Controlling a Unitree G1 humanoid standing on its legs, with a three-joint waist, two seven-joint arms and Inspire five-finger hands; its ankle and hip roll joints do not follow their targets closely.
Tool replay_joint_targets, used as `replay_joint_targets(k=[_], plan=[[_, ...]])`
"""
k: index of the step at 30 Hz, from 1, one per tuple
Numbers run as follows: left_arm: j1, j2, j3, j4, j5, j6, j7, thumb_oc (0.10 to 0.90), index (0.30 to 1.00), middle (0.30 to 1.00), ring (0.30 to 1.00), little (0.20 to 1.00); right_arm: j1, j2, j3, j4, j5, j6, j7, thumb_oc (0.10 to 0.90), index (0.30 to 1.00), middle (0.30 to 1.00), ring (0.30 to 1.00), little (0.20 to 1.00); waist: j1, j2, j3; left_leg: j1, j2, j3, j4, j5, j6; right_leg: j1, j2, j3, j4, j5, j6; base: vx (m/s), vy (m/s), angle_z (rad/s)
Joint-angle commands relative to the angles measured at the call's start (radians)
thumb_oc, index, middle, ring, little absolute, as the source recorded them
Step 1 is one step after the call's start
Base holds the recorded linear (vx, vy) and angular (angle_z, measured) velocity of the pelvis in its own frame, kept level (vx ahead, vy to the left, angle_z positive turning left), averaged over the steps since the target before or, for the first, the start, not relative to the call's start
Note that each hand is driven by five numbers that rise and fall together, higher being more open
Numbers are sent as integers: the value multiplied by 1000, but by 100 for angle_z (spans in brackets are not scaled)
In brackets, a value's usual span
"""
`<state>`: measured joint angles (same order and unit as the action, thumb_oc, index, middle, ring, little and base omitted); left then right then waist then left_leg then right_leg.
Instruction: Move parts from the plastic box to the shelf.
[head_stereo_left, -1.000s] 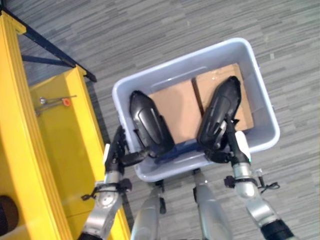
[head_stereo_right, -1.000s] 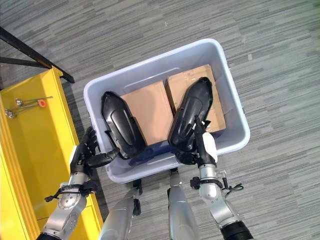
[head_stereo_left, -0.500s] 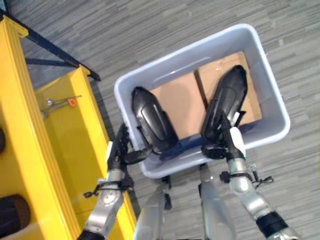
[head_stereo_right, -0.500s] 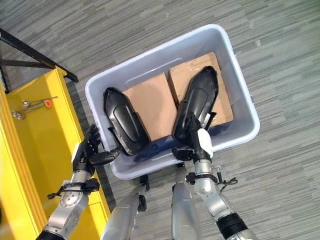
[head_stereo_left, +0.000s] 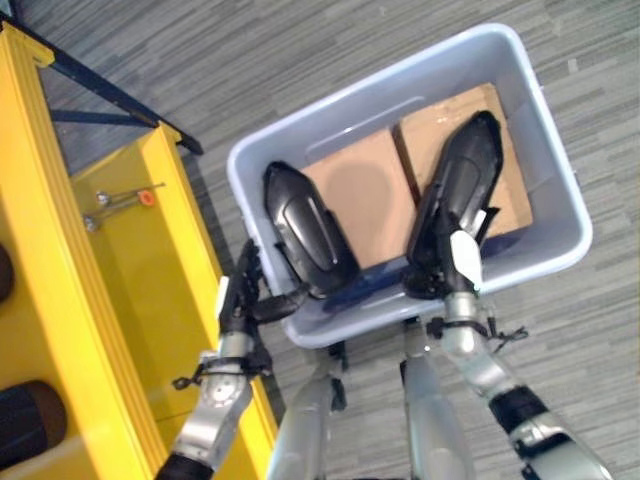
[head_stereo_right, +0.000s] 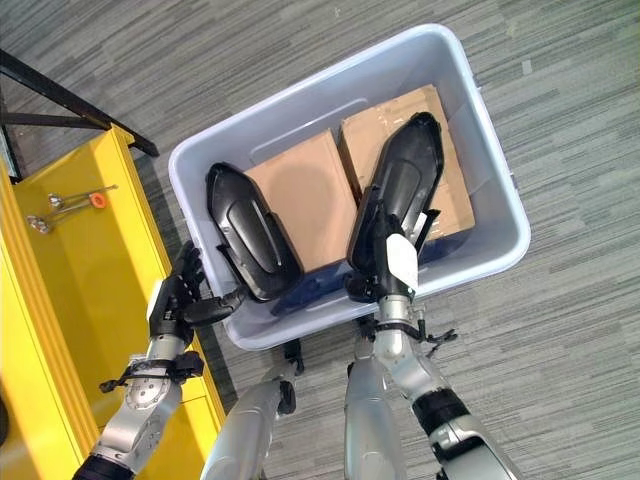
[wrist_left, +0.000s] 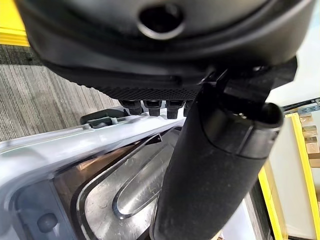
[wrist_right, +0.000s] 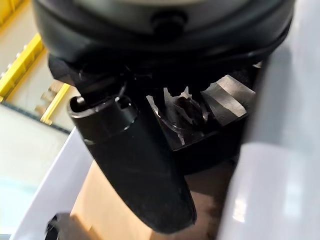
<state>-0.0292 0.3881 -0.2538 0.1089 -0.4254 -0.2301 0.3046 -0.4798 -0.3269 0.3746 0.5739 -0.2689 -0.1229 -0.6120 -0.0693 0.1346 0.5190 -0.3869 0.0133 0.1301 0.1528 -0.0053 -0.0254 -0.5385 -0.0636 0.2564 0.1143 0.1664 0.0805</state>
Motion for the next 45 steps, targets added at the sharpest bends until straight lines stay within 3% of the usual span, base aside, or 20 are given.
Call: replay_joint_targets(k=[1,10,14,19,25,37,45], plan=[[12,40,-30,-90,3,-90,2,900,1000,1000,1000,1000,50,4,21,28,42,-8,6,400,300,300,300,300,11,30,-54,-85,-19,-24,222,-157,25,-56,-67,5,103,-94,53,0,0,0],[13,40,-18,-85,14,-86,7,900,1000,1000,1000,1000,92,-22,36,-5,10,-5,31,400,300,300,300,300,10,26,-56,-93,-16,-25,235,-166,26,-54,-62,4,105,-99,49,0,0,0],[14,45,-13,-92,14,-86,3,900,1000,1000,1000,1000,105,-53,57,-32,-87,16,35,400,300,300,300,300,11,16,-64,-94,-14,-28,234,-166,24,-52,-61,2,102,-99,48,0,0,0],[11,49,7,-81,22,-85,-9,900,1000,1000,1000,1000,172,-124,51,-145,-154,3,71,400,300,300,300,300,6,-24,-88,-68,-3,-43,214,-154,19,-18,-64,-12,89,-95,50,11,-13,3],[17,55,16,-82,21,-81,-26,900,1000,1000,1000,1000,200,-180,6,-264,-185,-14,67,400,300,300,300,300,10,-49,-122,-19,9,-70,173,-138,13,41,-71,-37,65,-94,49,30,-29,7],[53,79,56,-87,14,-53,-73,900,1000,1000,1000,1000,221,-247,-93,-561,-197,-74,71,400,300,300,300,300,44,-119,-248,165,62,-128,4,-77,-7,225,-72,-100,-28,-106,43,60,-60,9],[101,80,88,-86,19,-39,-87,900,1000,1000,1000,1000,252,-249,-132,-664,-173,-98,92,400,300,300,300,300,54,-137,-325,273,88,-144,-94,-43,-15,317,-63,-126,-63,-123,42,68,-34,10]])
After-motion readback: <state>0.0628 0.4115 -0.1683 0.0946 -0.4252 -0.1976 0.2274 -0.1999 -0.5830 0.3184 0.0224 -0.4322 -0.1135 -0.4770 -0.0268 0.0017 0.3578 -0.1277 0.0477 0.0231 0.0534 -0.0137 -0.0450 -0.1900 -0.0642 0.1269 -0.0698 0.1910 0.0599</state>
